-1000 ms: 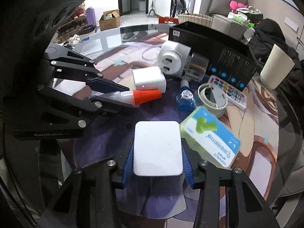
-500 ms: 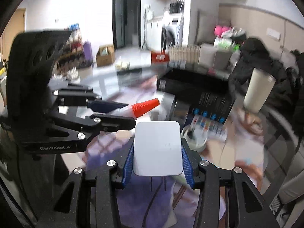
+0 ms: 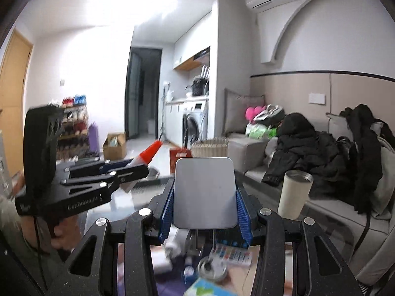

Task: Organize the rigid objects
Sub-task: 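Lift the glue bottle and charger and carry both over the black box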

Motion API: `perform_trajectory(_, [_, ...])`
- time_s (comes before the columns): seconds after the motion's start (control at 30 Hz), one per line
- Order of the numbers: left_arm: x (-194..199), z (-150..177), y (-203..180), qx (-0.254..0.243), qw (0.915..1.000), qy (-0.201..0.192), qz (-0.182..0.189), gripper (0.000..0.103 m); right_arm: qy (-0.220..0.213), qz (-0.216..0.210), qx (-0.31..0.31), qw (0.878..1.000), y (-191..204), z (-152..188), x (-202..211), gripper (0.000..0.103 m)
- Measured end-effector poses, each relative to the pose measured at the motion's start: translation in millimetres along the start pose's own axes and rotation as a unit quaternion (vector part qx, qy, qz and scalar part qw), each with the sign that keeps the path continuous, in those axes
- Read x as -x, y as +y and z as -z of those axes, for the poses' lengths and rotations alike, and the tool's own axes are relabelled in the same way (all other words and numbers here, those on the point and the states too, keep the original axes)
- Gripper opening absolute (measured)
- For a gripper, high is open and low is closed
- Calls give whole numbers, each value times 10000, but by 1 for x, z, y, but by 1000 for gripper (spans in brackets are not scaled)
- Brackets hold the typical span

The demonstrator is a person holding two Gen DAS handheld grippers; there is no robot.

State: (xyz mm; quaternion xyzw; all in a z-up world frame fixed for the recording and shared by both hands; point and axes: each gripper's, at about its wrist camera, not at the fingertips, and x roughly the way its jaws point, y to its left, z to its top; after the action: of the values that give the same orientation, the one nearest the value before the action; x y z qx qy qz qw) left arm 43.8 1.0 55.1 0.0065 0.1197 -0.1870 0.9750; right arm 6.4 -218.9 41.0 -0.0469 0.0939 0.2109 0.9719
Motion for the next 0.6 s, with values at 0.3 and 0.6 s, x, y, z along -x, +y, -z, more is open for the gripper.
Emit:
perform_trajectory(0.3, [-43, -32, 21, 242, 9993, -260, -127, 19, -383, 293, 69, 9988, -20, -38, -53, 45])
perform_trajectory(0.6, [-130, -23, 37, 499, 9957, 771, -149, 19, 438, 365, -147, 9983, -49, -37, -145, 45])
